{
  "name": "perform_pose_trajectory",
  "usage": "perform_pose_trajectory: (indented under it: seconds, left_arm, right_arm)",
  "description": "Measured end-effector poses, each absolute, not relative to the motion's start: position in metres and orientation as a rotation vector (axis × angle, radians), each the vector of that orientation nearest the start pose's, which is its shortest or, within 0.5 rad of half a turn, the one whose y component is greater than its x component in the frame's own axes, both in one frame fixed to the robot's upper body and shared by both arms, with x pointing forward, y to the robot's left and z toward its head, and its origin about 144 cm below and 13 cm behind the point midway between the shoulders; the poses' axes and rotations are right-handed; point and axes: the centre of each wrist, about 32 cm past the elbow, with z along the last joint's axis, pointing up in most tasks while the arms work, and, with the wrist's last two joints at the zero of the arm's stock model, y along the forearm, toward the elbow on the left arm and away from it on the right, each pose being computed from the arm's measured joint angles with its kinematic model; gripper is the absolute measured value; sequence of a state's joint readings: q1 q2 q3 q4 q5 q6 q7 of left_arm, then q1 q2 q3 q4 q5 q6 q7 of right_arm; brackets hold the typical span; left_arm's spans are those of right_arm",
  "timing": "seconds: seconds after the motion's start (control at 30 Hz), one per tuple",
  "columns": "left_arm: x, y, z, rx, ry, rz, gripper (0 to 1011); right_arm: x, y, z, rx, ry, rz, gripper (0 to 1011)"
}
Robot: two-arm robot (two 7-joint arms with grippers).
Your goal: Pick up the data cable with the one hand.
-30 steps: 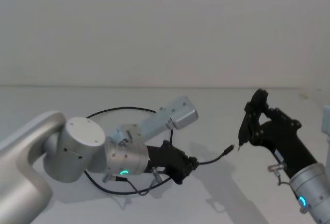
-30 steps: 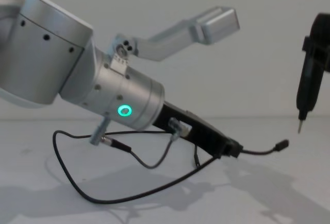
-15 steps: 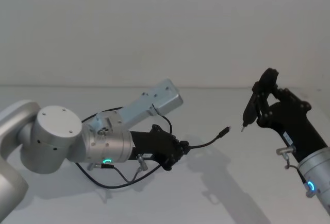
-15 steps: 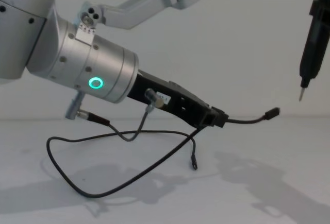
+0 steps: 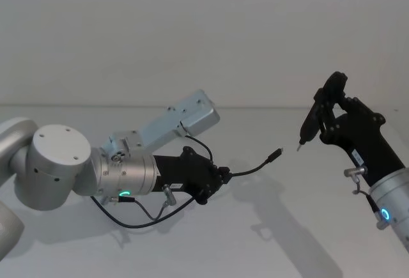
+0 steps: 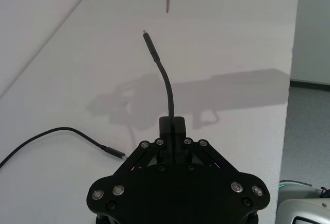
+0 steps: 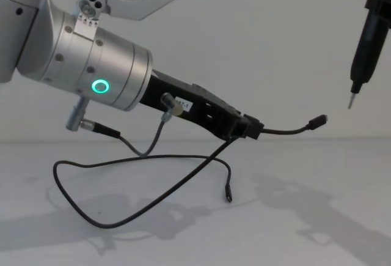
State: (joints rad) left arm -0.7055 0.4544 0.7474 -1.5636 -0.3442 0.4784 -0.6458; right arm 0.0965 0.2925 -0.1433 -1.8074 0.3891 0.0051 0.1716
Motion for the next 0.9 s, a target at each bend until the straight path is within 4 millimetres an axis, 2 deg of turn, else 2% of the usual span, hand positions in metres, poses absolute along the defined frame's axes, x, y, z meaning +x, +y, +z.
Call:
perform_pose_trajectory:
  seconds: [0.47,0.9]
  left_arm:
    - [0.554,0.163,1.315,0.450,-0.146,0.401,36]
    - [0.554,0.164,1.316,0.448,-0.148,0.401,36]
  right_arm:
    - [0.487,-0.250,1.238,0.278,-0.114,-1.150,279]
    - [0.495,-0.248,1.238,0.295,-0.104,-1.125,279]
